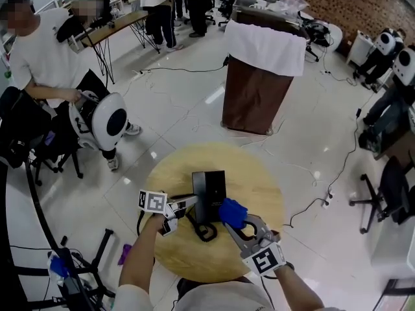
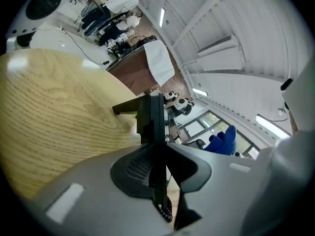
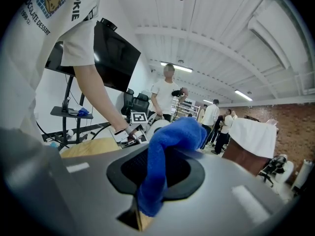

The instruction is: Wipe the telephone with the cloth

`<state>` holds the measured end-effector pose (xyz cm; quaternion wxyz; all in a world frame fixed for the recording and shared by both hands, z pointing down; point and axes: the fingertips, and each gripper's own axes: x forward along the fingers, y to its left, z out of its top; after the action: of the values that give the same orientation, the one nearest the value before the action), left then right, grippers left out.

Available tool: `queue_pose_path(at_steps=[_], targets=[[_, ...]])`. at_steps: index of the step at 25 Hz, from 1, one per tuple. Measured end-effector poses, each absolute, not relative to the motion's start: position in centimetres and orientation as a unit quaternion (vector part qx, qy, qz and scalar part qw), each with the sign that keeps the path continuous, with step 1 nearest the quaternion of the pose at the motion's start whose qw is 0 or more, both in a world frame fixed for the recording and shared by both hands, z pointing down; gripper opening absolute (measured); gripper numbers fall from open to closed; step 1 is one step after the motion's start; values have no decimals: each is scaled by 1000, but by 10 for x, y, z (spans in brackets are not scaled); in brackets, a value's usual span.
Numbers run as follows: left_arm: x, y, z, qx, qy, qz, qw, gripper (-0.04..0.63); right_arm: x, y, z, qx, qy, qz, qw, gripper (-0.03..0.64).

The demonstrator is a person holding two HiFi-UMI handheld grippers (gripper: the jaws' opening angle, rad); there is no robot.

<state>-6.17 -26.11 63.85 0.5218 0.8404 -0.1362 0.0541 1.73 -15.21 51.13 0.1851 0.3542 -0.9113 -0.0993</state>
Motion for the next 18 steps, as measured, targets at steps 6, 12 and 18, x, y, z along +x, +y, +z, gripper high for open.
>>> queue_pose_path(at_steps=[6, 12, 18], targets=[[-65, -262, 648, 840, -160, 75, 513, 170, 13, -148, 513, 348, -915, -96, 182, 61], [-70, -265, 651, 834, -173, 65, 519, 201, 10, -143, 517, 343, -916, -94, 189, 61], [-62, -258, 638, 838, -130, 23, 529, 60, 11, -141, 520, 342, -914, -93, 195, 61]])
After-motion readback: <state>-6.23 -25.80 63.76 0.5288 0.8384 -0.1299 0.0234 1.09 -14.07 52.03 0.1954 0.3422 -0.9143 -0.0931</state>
